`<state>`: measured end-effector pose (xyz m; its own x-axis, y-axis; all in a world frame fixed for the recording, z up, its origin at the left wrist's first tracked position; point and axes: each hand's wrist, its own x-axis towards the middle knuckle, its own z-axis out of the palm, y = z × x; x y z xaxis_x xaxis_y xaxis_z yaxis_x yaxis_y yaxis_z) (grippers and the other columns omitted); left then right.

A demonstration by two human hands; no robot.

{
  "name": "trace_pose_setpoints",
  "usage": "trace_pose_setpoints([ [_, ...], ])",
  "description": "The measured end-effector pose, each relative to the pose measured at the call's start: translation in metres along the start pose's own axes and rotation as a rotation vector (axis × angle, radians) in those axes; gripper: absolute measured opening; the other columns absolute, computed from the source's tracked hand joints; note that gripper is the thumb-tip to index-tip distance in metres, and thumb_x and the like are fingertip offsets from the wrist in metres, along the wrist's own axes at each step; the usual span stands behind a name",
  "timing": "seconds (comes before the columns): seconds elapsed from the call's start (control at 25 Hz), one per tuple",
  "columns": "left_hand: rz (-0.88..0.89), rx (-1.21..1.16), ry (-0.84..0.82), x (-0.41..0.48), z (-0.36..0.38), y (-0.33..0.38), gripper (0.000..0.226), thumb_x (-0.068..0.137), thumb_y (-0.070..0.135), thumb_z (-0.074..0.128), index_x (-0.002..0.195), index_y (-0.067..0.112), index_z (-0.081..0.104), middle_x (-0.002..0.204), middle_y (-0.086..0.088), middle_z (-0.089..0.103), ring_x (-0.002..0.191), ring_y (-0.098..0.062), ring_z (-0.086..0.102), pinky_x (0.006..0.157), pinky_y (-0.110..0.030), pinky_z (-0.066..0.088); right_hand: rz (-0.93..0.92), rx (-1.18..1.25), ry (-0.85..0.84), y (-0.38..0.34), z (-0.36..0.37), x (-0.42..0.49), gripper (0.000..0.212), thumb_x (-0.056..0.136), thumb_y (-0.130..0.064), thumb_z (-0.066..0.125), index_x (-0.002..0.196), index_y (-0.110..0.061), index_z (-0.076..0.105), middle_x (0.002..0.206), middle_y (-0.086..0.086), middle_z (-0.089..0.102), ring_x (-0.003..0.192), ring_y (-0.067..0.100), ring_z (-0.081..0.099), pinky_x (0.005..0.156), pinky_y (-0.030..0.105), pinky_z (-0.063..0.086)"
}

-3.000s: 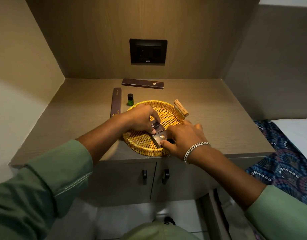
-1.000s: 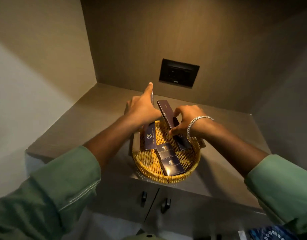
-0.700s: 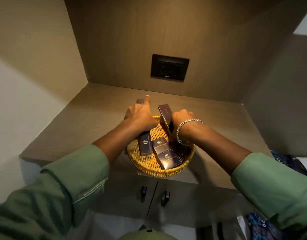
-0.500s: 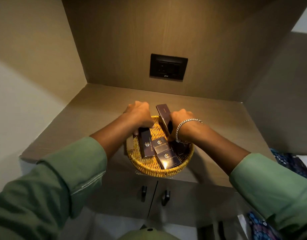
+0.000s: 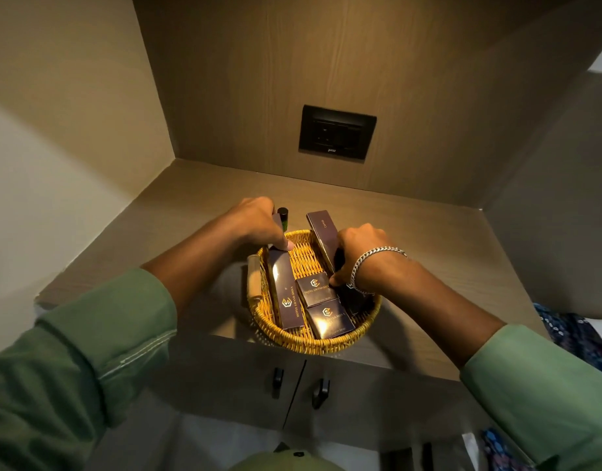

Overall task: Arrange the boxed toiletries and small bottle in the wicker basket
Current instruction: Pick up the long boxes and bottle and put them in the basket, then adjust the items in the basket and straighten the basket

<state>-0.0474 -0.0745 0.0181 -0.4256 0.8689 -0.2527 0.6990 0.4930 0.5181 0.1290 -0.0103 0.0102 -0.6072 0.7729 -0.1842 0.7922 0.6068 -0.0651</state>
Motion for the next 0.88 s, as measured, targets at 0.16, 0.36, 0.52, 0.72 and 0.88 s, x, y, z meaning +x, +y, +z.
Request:
trace_pose_setpoints([
  [0.16, 0.032, -0.041, 0.033, -0.006, 0.001, -0.015, 0.059, 0.065, 0.039, 0.081, 0.111, 0.017, 0.054, 0.096, -0.001, 0.058, 0.086, -0.02, 0.058, 0.075, -0.041, 0.055, 0.032, -0.022, -0.007, -0.001, -0.003, -0.001, 0.059, 0.055, -0.045, 0.085, 0.097, -0.01, 0.063, 0.069, 0.002, 0.053, 0.066, 0.023, 0.054, 0.06, 0.032, 0.051],
  [0.36, 0.093, -0.005, 0.229, -0.022, 0.0, -0.026, 0.067, 0.07, 0.046, 0.075, 0.125, 0.019, 0.049, 0.122, -0.005, 0.056, 0.107, -0.022, 0.052, 0.08, -0.036, 0.046, -0.088, 0.112, 0.139, -0.008, -0.031, 0.015, 0.048, 0.067, -0.043, 0.077, 0.104, -0.017, 0.063, 0.085, 0.002, 0.069, 0.082, 0.022, 0.062, 0.07, 0.034, 0.051],
  [0.52, 0.317, -0.111, 0.455, -0.06, 0.01, -0.039, 0.033, 0.078, 0.036, 0.067, 0.107, 0.023, 0.059, 0.107, 0.001, 0.057, 0.102, -0.018, 0.052, 0.079, -0.036, 0.045, -0.328, 0.303, 0.162, -0.03, -0.043, 0.054, 0.034, 0.078, -0.018, 0.072, 0.11, -0.02, 0.062, 0.099, 0.001, 0.07, 0.084, 0.014, 0.062, 0.076, 0.032, 0.054],
  [0.72, 0.484, -0.126, 0.44, -0.097, 0.029, -0.053, 0.022, 0.08, 0.028, 0.062, 0.097, 0.015, 0.066, 0.097, 0.0, 0.064, 0.092, -0.014, 0.055, 0.077, -0.037, 0.05, -0.419, 0.139, -0.025, -0.054, -0.028, 0.114, 0.041, 0.079, -0.012, 0.069, 0.118, -0.02, 0.059, 0.118, 0.007, 0.062, 0.103, 0.024, 0.058, 0.076, 0.029, 0.047],
  [0.88, 0.525, -0.156, 0.415, -0.107, 0.038, -0.063, 0.018, 0.077, 0.026, 0.067, 0.089, 0.013, 0.07, 0.1, -0.002, 0.066, 0.097, -0.015, 0.057, 0.077, -0.039, 0.052, -0.445, 0.134, -0.057, -0.055, -0.016, 0.126, 0.028, 0.08, -0.01, 0.068, 0.107, -0.014, 0.065, 0.111, 0.008, 0.065, 0.101, 0.023, 0.061, 0.073, 0.024, 0.046],
])
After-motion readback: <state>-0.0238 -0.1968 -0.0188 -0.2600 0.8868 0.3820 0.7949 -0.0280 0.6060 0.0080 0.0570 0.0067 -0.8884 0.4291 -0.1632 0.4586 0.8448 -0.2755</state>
